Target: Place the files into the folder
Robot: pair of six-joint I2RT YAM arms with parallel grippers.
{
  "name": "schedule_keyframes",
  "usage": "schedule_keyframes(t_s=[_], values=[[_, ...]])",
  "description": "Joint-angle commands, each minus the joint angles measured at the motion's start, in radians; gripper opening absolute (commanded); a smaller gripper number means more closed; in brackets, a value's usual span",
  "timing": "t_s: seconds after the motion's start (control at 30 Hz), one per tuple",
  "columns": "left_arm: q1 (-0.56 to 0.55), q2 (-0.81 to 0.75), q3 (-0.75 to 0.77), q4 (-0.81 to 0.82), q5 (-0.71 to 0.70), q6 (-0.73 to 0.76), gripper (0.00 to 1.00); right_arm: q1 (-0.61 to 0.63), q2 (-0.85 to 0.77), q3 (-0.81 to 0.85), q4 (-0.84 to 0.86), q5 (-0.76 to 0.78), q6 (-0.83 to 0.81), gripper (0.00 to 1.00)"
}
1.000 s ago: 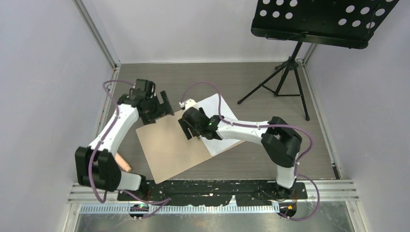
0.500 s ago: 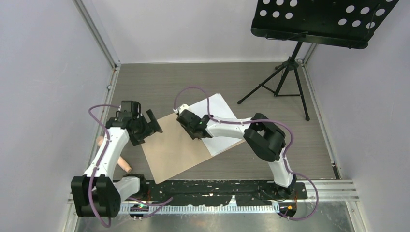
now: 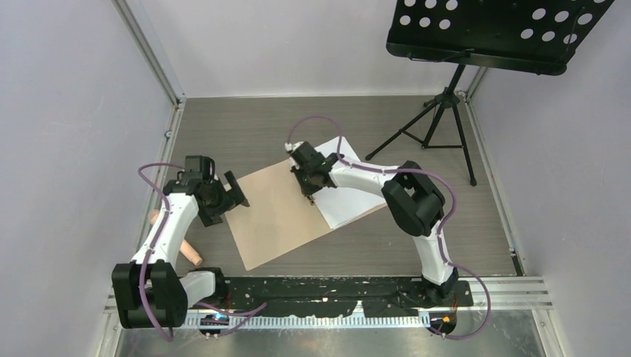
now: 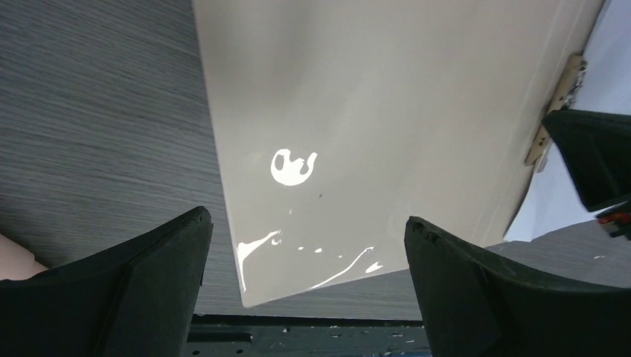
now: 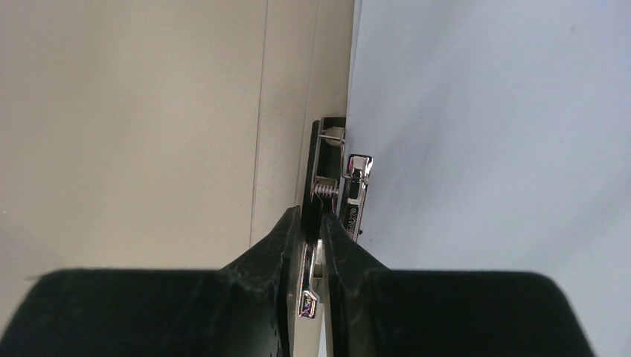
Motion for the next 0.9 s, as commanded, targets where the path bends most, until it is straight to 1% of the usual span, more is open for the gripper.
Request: schedule_keyframes(t_s=[0.0,0.17,0.27,0.4,0.53,0.7,0.87], values=[[0.013,0.02,0.018,0.016,0.028,0.031,1.0,-0.087,-0.031,0.039,0.036,-0.216,0.11,0.13],[0.013,0.039,-0.002,0.05,0.052,0.019,1.0,-0.099,-0.04,0.077,0.024,-0.252,0.118,0.13],[0.014,0.053,-0.013,0.067,0.062,0.016,1.0,-0.11,-0.048,0.083,0.027,-0.298,0.14,0.11],[0.014,0.048,-0.021,0.081,0.009,0.032,1.0,-0.122,-0.077,0.078,0.029,-0.313,0.151,0.11],[0.016,0.06,-0.016,0.062,-0.057,0.057,1.0,-0.132,-0.108,0.077,0.026,-0.327,0.159,0.1],[0.019,0.013,-0.049,0.064,-0.132,0.045,1.0,-0.147,-0.139,0.075,0.021,-0.344,0.167,0.1],[0.019,-0.001,-0.08,0.094,-0.089,0.009,1.0,-0.152,-0.154,0.086,0.01,-0.359,0.17,0.1]])
